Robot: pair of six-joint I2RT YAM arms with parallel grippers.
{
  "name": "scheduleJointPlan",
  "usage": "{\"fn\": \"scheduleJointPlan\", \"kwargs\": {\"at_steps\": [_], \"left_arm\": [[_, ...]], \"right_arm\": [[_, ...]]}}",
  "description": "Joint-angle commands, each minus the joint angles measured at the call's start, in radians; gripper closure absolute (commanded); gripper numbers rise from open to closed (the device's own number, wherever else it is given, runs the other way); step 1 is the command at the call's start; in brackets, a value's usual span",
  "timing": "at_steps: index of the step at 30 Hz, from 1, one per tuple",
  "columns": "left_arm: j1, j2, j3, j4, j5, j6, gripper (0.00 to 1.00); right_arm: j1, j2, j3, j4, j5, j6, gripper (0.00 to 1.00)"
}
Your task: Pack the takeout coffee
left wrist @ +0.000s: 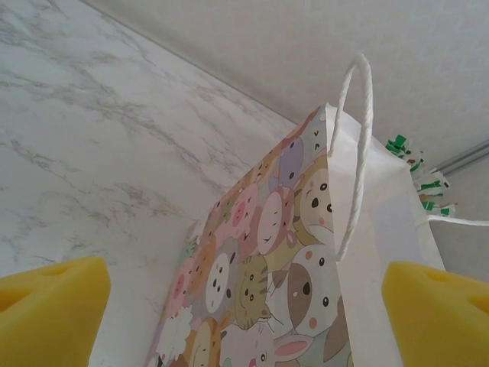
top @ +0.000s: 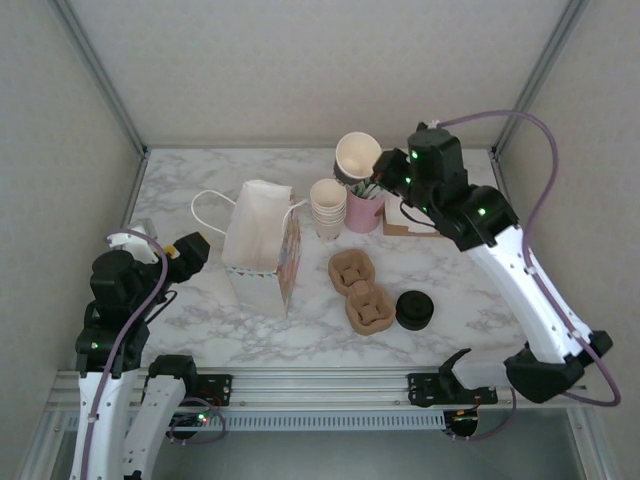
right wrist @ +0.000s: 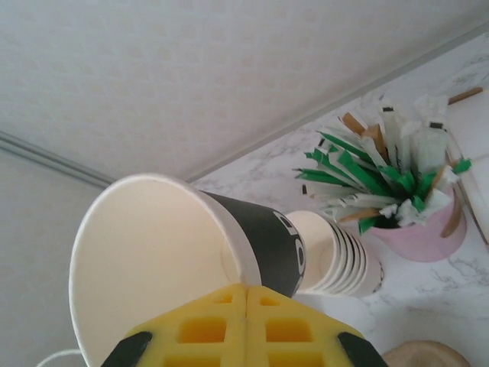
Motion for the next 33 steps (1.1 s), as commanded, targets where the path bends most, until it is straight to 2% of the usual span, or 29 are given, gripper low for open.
{"fn": "scheduleJointPlan", "kwargs": {"at_steps": [1,11,17,18,27,33], "left_arm": [[-0.001,-0.008,-0.001,0.01,-0.022,-0.01,0.08],[-0.005,-0.077,0.006,-0.096,-0.09,-0.113,0.17],[-0.005,-0.098,0.02,-0.23,-0.096,-0.193,0.18],[-0.004,-0.103,0.019,-0.245,-0.1,-0.195,0.18],[-0.004,-0.197,-0.035,-0.319,-0.15,-0.245,0.28],[-0.005,-0.219,-0.1,-0.327,-0.113,-0.306,0.3]], "right_arm": [[0.009,-0.087,-0.086,-0.05,-0.023,-0.012,1.0],[0.039,-0.245,-0.323,-0.05,-0.197,-0.065,1.0],[0.087,-0.253,-0.41,-0.039,-0.246,-0.073,1.0],[0.119,-0.252,-0.422,-0.028,-0.256,-0.075,1.0],[0.344,-0.165,-0.481,-0.016,-0.185,-0.092,1.0],[0.412,-0.113,-0.552,0.047,-0.161,-0.049,1.0]]}}
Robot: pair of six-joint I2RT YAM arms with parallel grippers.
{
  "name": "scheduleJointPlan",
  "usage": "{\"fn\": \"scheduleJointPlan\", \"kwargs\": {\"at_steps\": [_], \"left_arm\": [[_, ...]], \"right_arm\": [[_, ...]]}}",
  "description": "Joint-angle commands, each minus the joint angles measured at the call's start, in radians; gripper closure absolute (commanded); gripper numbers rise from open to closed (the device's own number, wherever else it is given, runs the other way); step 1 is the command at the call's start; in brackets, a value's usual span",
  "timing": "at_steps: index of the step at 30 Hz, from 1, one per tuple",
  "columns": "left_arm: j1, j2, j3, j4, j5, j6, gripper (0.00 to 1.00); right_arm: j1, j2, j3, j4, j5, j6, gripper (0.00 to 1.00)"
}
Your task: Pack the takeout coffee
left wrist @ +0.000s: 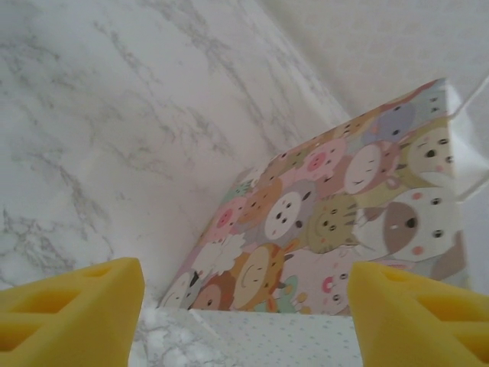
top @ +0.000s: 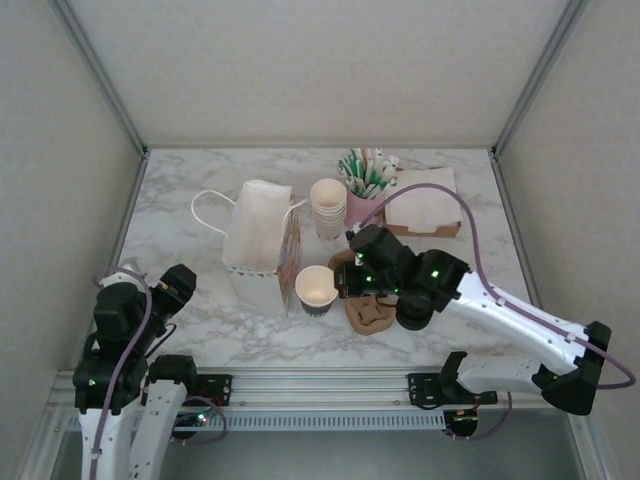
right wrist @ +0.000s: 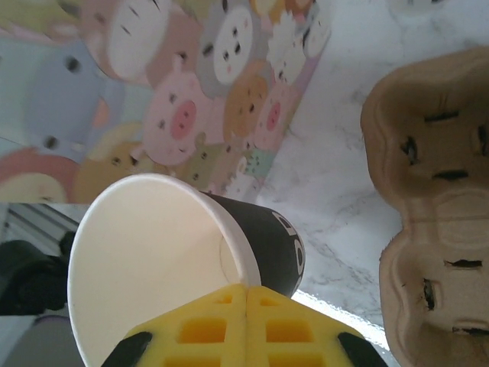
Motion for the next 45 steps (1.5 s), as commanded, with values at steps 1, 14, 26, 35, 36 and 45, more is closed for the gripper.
{"fn": "scheduleJointPlan", "kwargs": {"at_steps": [1,14,26,35,36,45], "left_arm": [[-0.002,-0.022,-0.046,-0.03,0.015,-0.059,0.3],[-0.003,-0.068,-0.172,-0.002,0.047,-0.118,0.32],[-0.004,-0.061,-0.251,0.058,0.12,-0.17,0.36],[-0.004,-0.027,-0.289,0.081,0.177,-0.168,0.39],[-0.005,-0.023,-0.294,0.087,0.184,-0.169,0.39],[-0.024,-0.022,-0.324,0.152,0.24,-0.159,0.39]], "right_arm": [[0.03,0.023,-0.038,0.057,0.041,0.029,1.0],[0.07,0.095,-0.183,0.188,0.052,0.067,1.0],[0.071,0.098,-0.262,0.254,0.045,0.071,1.0],[0.072,0.131,-0.266,0.261,0.043,0.066,1.0],[0.073,0.133,-0.265,0.26,0.043,0.065,1.0],[0.074,0.142,-0.253,0.232,0.061,0.075,0.89]]}}
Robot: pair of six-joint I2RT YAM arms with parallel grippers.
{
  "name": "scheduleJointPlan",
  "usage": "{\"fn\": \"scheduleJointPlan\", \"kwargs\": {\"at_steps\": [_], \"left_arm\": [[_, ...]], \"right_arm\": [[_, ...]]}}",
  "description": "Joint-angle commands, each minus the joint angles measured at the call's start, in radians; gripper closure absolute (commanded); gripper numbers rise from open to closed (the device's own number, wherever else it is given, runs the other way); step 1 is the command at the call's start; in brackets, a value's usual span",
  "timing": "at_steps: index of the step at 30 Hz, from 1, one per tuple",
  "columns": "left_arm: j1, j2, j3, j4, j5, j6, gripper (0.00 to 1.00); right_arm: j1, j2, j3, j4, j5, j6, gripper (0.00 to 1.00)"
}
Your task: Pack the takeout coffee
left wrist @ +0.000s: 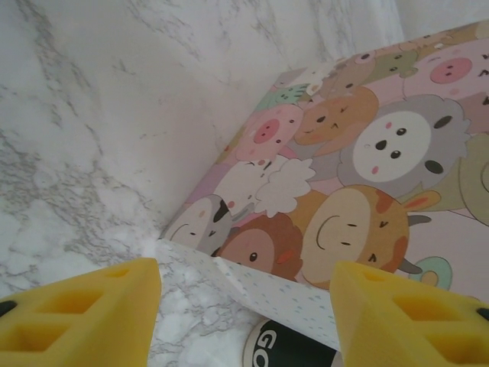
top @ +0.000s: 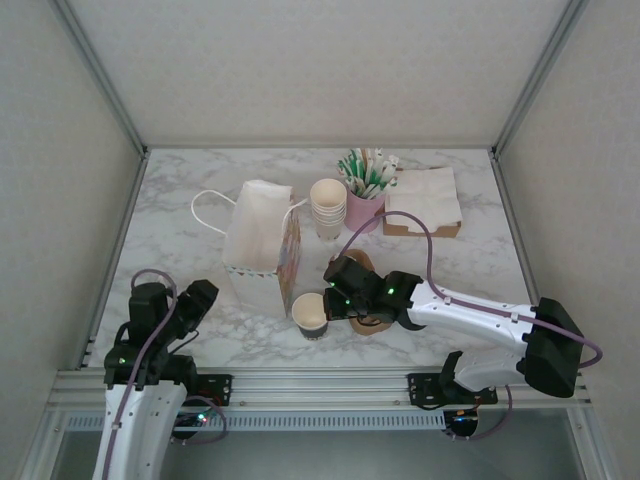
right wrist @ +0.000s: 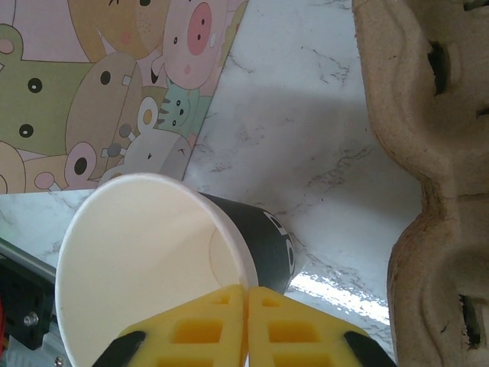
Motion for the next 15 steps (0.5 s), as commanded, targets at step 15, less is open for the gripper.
{"fn": "scheduleJointPlan", "kwargs": {"at_steps": [15], "left_arm": [[-0.081,0.016,-0.029,0.082,0.074,0.03,0.39]], "right_arm": [[0.014,-0.047,0.129,-0.17,0.075,-0.037,0.69]]}}
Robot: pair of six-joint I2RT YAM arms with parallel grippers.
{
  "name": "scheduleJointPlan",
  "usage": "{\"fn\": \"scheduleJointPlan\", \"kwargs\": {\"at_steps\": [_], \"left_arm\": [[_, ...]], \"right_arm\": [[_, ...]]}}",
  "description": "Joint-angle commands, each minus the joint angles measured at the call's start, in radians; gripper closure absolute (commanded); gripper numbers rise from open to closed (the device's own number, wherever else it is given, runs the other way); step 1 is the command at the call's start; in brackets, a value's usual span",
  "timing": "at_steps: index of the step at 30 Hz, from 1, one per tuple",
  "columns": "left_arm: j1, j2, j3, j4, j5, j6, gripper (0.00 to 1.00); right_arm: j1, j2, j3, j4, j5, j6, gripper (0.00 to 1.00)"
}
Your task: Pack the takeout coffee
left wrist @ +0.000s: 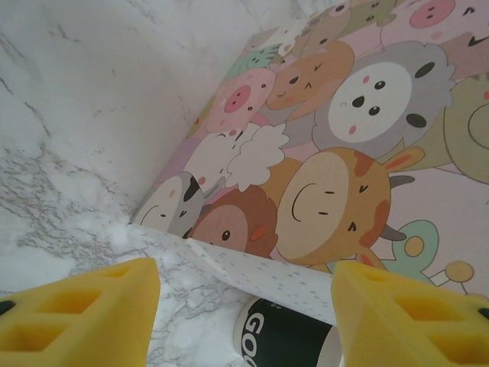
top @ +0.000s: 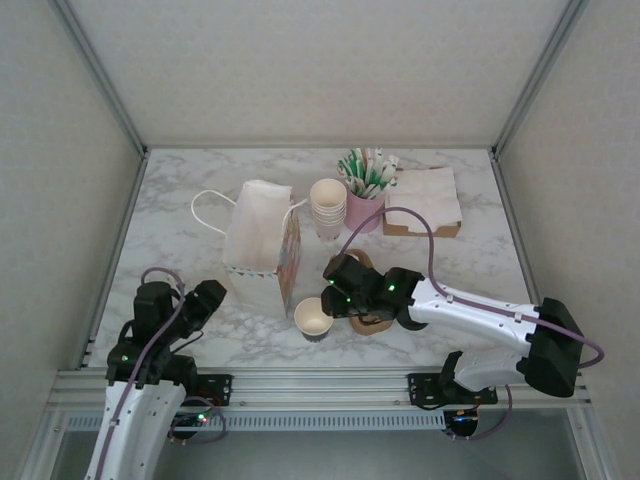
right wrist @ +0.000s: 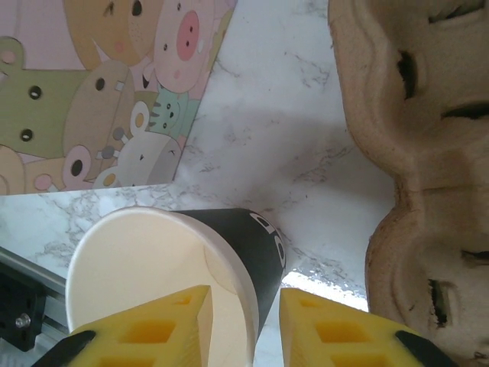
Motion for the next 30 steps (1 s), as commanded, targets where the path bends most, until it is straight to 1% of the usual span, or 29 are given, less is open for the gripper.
{"fn": "scheduleJointPlan", "kwargs": {"at_steps": [1,4,8,10,12,14,16,17,18,20,23,27,30], "left_arm": [[-0.018,0.006,-0.002,0.028,0.031,0.033,0.4],[-0.029,0.005,-0.002,0.027,0.038,0.042,0.4],[-0.055,0.003,-0.016,0.05,0.04,0.035,0.41],[-0.075,0.006,-0.023,0.067,0.038,0.027,0.41],[-0.099,0.015,-0.028,0.083,0.032,0.023,0.41],[-0.122,0.028,-0.024,0.084,0.028,0.033,0.4],[-0.141,0.044,-0.012,0.068,0.015,0.053,0.4],[-0.149,0.052,-0.008,0.065,0.014,0.062,0.4],[-0.154,0.057,-0.007,0.064,0.012,0.065,0.4],[-0.165,0.062,-0.015,0.073,0.007,0.06,0.4],[-0.178,0.062,-0.03,0.095,0.01,0.048,0.4],[-0.184,0.064,-0.025,0.09,0.004,0.056,0.4],[-0.186,0.063,-0.025,0.094,0.003,0.054,0.4]], "right_arm": [[0.012,-0.057,0.085,-0.102,0.053,-0.03,0.68],[0.011,-0.118,0.14,-0.22,0.143,-0.022,0.63],[-0.027,-0.178,0.199,-0.423,0.291,0.018,0.52],[-0.081,-0.2,0.204,-0.51,0.336,0.058,0.43],[-0.159,-0.225,0.194,-0.585,0.36,0.112,0.33],[-0.23,-0.248,0.165,-0.614,0.357,0.137,0.23],[-0.298,-0.269,0.127,-0.617,0.333,0.145,0.15],[-0.335,-0.277,0.105,-0.613,0.315,0.143,0.13],[-0.354,-0.282,0.086,-0.61,0.305,0.146,0.12],[-0.431,-0.286,0.037,-0.585,0.263,0.13,0.12],[-0.493,-0.269,-0.021,-0.537,0.204,0.099,0.12],[-0.514,-0.21,-0.053,-0.528,0.203,0.084,0.13],[-0.516,-0.172,-0.083,-0.478,0.163,0.066,0.13]]}}
